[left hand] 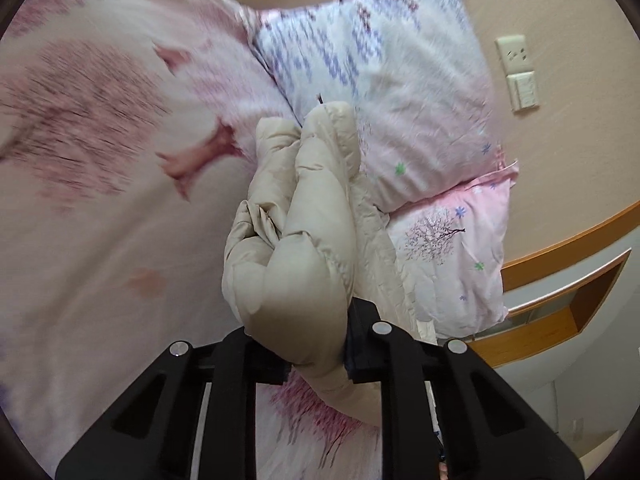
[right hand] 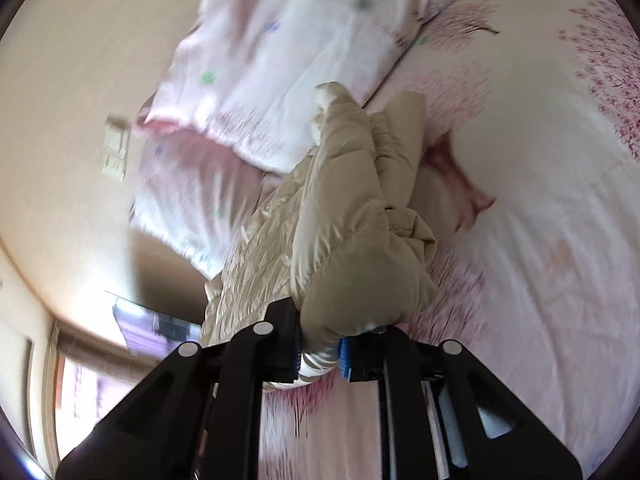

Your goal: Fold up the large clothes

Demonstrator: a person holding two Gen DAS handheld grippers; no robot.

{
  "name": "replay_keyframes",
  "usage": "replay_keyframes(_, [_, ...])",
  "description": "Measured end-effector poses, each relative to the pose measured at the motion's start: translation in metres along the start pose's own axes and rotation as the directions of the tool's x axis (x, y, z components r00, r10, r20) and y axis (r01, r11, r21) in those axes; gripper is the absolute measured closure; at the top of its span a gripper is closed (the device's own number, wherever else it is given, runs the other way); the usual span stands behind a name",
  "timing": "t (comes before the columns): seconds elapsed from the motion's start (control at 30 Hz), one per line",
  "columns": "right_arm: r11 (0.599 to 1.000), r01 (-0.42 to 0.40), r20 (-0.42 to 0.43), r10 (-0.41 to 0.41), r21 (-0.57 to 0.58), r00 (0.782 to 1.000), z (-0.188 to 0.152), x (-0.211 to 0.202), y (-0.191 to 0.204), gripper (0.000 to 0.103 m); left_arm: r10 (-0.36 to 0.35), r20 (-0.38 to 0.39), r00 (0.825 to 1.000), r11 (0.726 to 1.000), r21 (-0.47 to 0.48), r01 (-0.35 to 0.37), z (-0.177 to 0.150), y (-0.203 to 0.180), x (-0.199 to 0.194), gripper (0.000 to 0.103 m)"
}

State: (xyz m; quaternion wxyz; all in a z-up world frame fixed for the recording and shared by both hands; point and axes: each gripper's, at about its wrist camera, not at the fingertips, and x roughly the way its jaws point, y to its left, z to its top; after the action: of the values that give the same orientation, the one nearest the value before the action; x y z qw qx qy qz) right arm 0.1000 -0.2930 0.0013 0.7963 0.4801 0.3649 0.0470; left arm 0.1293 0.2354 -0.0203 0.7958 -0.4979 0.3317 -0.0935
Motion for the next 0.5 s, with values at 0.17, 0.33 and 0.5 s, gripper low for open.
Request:
replay_keyframes(0.17, [0.997,0.002,-0.071,-0.008,-0.078,0.997,-0.035,-0.01,0.005,0.088,0.032,0.031,0.999,0.999,0.003,-0.032,-0.016,0.015,-0.042,0.085])
replay_keyframes(0.33, [0.986,0.073,-0.144,-0.095,-0.152,0.985,-0.068,-0.011,-0.003,0.079,0.052,0.063,0.997,0.998,-0.033,-0.05,-0.036,0.04,-0.073,0.085])
replay_keyframes(0.5, [0.951,0.237,-0.039,-0.249,-0.2,0.968,-0.072,-0.022,-0.002,0.055,0.074,0.057,0.996,0.997,0.005,-0.074,-0.047,0.047,-0.069,0.073])
